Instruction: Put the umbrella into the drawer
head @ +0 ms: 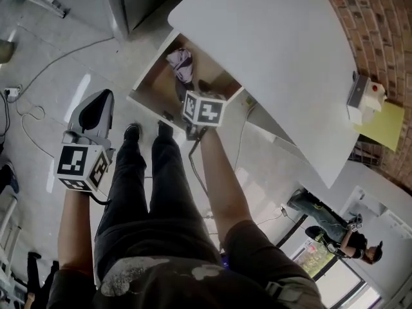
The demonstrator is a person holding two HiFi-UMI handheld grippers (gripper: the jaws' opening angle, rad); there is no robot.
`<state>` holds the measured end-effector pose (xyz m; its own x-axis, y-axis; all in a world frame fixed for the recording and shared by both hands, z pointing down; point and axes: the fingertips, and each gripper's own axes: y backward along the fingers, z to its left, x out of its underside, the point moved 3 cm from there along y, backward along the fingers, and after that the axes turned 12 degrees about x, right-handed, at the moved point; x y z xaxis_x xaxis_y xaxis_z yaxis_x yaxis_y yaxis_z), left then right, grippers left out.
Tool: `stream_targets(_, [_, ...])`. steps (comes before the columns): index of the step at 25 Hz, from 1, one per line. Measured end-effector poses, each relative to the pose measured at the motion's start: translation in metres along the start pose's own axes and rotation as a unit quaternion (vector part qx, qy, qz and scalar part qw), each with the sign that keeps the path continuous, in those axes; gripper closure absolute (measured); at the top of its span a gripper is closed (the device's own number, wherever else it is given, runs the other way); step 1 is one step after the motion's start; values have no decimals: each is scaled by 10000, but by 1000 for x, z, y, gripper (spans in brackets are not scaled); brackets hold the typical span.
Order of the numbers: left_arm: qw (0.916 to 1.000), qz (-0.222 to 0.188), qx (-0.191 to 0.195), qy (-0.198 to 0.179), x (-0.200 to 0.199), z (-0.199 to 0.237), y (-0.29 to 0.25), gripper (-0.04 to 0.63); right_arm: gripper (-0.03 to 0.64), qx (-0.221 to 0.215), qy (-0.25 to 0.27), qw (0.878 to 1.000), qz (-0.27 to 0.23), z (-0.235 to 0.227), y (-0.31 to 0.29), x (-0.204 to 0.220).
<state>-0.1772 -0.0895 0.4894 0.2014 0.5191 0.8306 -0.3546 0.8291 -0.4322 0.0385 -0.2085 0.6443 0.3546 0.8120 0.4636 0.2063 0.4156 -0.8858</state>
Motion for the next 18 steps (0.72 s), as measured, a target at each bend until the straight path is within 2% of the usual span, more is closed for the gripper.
stream_targets(8, [9947,60,869,-542,-38,-35,9,577,310,-113,-821,9943,-673,-1,100,-6])
stream_targets(16, [9853,133,1463,-871,-74,-79,21,578,319,-78,-1022,9820,-1585,-17,215,-27])
stream_targets(18, [9829,116,1564,-969,-83,-93,22,578,362,30,-1121,9780,-1757,-31,238,-33])
